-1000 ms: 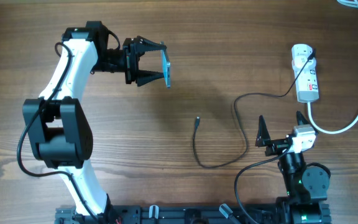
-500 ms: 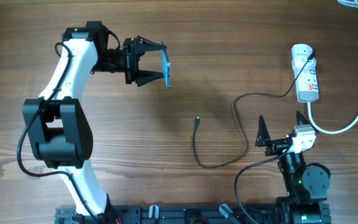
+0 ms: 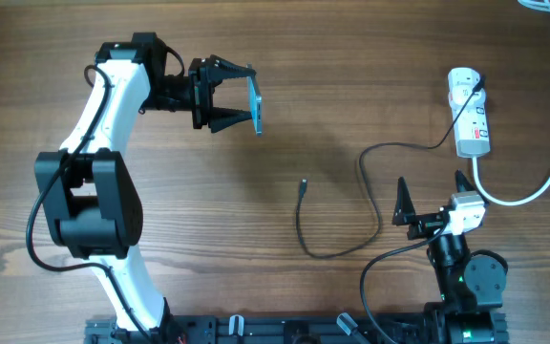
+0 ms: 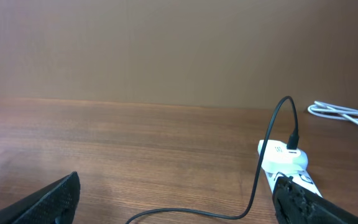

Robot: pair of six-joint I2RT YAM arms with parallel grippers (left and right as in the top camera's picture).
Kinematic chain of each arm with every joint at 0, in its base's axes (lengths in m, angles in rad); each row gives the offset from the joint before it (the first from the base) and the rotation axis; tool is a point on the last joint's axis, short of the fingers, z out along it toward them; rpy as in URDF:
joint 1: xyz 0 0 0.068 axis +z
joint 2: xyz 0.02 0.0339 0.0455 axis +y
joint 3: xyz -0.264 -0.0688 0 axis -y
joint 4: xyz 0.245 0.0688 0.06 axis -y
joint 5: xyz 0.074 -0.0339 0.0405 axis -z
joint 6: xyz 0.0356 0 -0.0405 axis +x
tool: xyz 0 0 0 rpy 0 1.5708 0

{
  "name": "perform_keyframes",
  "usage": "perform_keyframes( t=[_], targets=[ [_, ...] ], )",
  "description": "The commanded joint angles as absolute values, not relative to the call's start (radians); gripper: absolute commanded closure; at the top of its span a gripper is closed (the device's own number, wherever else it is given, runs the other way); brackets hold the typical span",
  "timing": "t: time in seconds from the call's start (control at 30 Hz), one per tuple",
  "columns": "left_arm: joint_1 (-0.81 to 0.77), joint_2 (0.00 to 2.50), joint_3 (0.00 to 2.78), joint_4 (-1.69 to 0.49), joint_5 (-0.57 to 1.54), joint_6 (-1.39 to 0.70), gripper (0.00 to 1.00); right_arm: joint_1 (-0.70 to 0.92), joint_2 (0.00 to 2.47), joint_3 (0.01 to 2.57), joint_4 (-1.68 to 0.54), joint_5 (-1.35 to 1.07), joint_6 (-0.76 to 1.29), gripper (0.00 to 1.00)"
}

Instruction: Plug charger to phone and switch on socket

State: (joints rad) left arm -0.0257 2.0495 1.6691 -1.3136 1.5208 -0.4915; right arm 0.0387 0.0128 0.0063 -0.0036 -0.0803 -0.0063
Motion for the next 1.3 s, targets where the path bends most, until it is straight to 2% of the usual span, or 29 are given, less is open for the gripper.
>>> perform_keyframes(
  t=[0.0,0.57,0.6,0.63,0.7,0.8,0.87,0.97,1.07,1.17,1.27],
  targets=[
    [-0.022,2.027,1.674,-1.317,1.577,-0.471,0.30,0.042,0.007,0.006,-0.001,-0.068,-0.023,0.00],
    [-0.030,2.027,1.674,-1.325,1.577,-0.472,0.30,0.042,0.007,0.006,0.014,-0.054,-0.047,0.00],
    [-0.031,2.027,1.674,-1.325,1.577,-0.472,0.30,0.042,0.007,0.006,0.049,-0.126,0.020,0.00],
    [-0.033,2.027,1.674,-1.325,1.577,-0.471,0.30,0.042,0.007,0.006,0.061,-0.311,0.171,0.00],
    [-0.037,2.027,1.674,-1.325,1.577,-0.472,0.30,0.042,0.007,0.006,0.068,-0.527,0.389,0.00],
    [-0.043,2.027,1.674,-1.325,1.577,-0.472,0.30,0.042,0.007,0.006,0.097,-0.582,0.728,0.00],
    [-0.044,2.027,1.674,-1.325,1.577,-0.472,0.30,0.042,0.007,0.006,0.230,-0.608,0.861,0.00],
    [-0.044,2.027,1.674,-1.325,1.577,-0.472,0.30,0.042,0.007,0.022,0.483,-0.707,0.815,0.00],
    [-0.044,2.027,1.674,-1.325,1.577,-0.472,0.30,0.042,0.029,0.115,0.460,-0.770,0.761,0.00],
    [-0.044,2.027,1.674,-1.325,1.576,-0.472,0.30,0.042,0.105,0.264,0.283,-0.801,0.626,0.00],
    [-0.049,2.027,1.674,-1.325,1.576,-0.472,0.30,0.042,0.297,0.535,-0.128,-0.767,0.371,0.00]
  ],
)
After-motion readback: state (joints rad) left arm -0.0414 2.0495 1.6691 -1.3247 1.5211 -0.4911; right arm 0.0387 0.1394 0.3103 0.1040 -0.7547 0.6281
